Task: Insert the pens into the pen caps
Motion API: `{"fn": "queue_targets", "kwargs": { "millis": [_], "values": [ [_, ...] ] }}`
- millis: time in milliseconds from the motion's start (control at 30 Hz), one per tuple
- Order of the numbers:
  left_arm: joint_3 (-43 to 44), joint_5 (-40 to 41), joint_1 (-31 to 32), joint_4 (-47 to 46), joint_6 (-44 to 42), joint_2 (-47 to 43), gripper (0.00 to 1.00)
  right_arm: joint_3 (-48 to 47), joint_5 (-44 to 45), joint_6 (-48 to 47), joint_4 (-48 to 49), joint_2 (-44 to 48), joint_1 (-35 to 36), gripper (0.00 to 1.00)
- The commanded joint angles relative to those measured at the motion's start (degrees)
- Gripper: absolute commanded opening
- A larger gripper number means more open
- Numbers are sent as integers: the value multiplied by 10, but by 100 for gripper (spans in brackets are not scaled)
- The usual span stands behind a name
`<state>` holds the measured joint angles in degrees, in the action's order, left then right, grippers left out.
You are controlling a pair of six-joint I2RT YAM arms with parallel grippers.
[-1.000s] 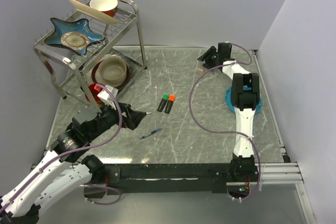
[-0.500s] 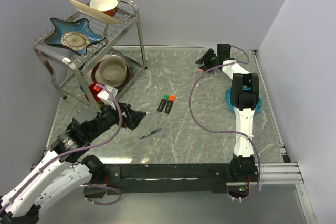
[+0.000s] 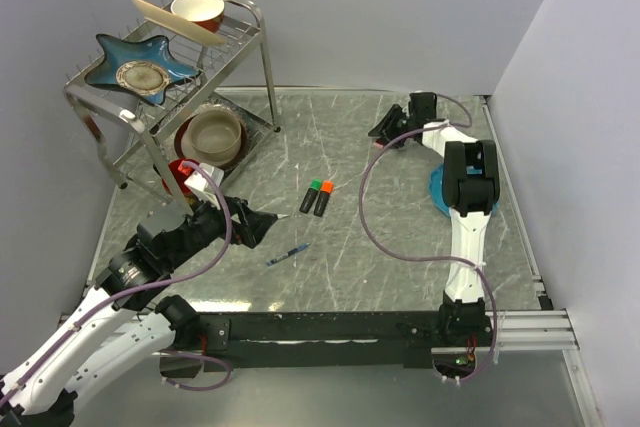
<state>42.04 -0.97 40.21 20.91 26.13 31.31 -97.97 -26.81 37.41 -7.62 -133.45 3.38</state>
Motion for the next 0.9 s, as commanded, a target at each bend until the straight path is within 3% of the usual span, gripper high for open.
{"fn": "queue_targets", "kwargs": {
  "millis": [0,500,867],
  "values": [
    [6,8,2,-10,-9,2,99,53,5,-57,-35,48,25,47],
    [4,8,2,-10,-7,-10,99,283,56,-127,-21,183,94,45],
    [1,3,2,-13,-7,-15,99,349,84,-191,-46,274,161,42]
  ]
}}
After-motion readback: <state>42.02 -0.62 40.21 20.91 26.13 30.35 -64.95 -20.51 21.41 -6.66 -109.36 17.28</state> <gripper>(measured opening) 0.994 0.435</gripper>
